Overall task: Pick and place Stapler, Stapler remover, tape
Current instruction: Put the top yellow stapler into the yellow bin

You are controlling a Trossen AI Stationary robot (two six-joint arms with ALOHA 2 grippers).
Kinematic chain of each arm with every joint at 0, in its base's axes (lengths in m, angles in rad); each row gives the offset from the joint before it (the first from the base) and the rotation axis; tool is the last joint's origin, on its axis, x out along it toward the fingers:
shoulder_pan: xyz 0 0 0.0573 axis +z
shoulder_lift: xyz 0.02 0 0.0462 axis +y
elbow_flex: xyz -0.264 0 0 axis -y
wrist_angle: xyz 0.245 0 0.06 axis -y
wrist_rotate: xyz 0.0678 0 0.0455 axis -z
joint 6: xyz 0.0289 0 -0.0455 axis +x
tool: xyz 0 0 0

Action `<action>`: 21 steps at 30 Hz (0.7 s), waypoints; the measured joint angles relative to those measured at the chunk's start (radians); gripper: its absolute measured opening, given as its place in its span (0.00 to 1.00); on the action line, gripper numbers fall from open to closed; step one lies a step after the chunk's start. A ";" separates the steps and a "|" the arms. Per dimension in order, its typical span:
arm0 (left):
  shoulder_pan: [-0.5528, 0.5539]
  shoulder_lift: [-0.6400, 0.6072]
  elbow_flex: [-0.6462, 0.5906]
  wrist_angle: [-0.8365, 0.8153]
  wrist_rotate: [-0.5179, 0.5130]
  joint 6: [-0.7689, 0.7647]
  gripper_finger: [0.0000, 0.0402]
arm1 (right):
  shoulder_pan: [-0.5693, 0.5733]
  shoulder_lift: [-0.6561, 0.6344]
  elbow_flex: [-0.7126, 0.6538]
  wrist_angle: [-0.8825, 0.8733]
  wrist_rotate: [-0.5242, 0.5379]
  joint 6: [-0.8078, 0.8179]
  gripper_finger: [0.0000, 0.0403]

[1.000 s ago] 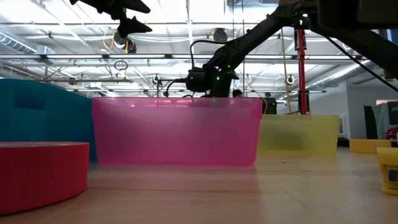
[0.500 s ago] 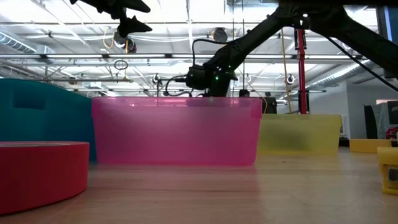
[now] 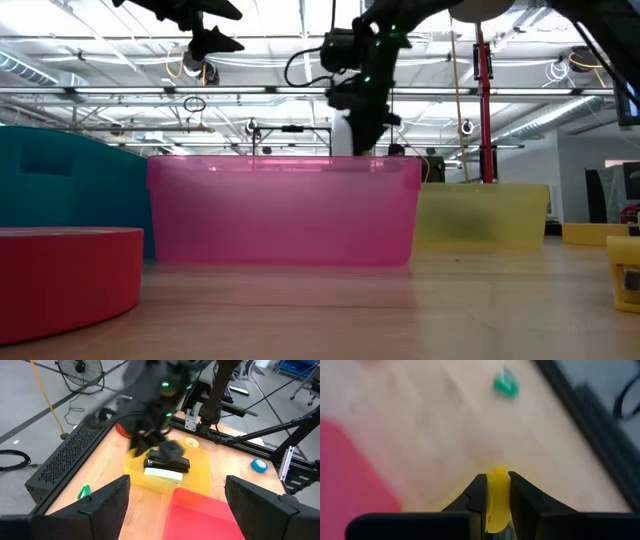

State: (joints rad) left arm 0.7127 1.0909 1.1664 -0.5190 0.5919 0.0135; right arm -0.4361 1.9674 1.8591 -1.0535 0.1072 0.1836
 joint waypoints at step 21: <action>-0.053 0.000 0.000 0.000 -0.024 0.017 0.81 | -0.022 -0.004 -0.319 0.059 -0.003 0.104 0.17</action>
State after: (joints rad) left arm 0.6598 1.0909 1.1664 -0.5194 0.5683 0.0307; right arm -0.4580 1.9636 1.5403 -0.9949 0.1037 0.2873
